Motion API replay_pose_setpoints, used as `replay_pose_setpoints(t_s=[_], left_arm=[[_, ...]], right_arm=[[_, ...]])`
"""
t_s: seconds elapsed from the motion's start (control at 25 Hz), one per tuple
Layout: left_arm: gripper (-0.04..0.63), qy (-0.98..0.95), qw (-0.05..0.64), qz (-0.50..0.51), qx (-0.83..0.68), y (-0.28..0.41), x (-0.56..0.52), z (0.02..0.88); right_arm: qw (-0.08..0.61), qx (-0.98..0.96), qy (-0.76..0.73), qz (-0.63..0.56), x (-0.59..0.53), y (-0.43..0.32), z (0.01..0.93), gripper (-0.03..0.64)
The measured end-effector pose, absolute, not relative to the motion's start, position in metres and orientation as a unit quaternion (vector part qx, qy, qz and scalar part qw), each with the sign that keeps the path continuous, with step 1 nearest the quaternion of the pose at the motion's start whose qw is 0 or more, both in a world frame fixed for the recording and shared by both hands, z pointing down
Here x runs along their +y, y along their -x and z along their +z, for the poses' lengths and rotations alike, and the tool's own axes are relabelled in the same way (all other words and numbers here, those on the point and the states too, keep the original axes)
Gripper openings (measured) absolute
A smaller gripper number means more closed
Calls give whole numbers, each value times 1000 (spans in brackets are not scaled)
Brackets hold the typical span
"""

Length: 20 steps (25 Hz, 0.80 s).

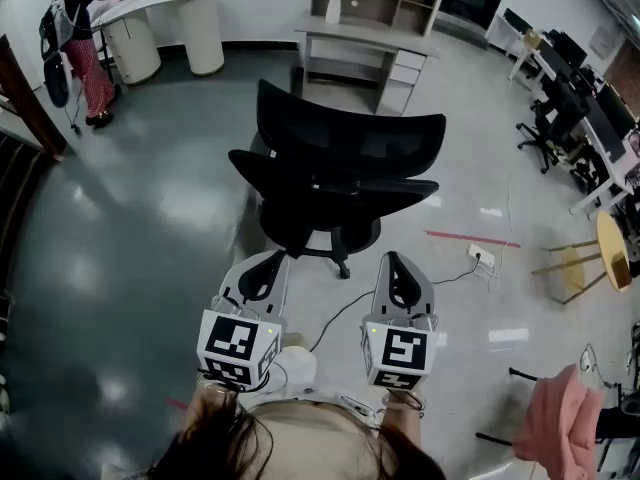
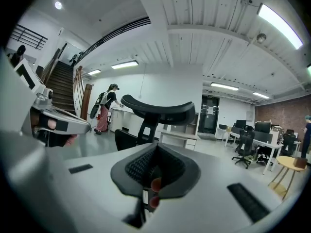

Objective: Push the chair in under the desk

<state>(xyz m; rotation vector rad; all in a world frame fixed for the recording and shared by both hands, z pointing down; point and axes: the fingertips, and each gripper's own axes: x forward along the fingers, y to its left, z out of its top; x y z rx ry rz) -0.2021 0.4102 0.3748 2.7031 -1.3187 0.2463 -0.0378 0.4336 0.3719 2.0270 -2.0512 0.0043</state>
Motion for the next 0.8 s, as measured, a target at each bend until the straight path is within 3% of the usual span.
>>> replay_pose_setpoints(t_s=[0.8], left_arm=[[12,-908,30,102,-405,218,327,392]], right_arm=[[124,-676,-726,-39,375,47,372,25]])
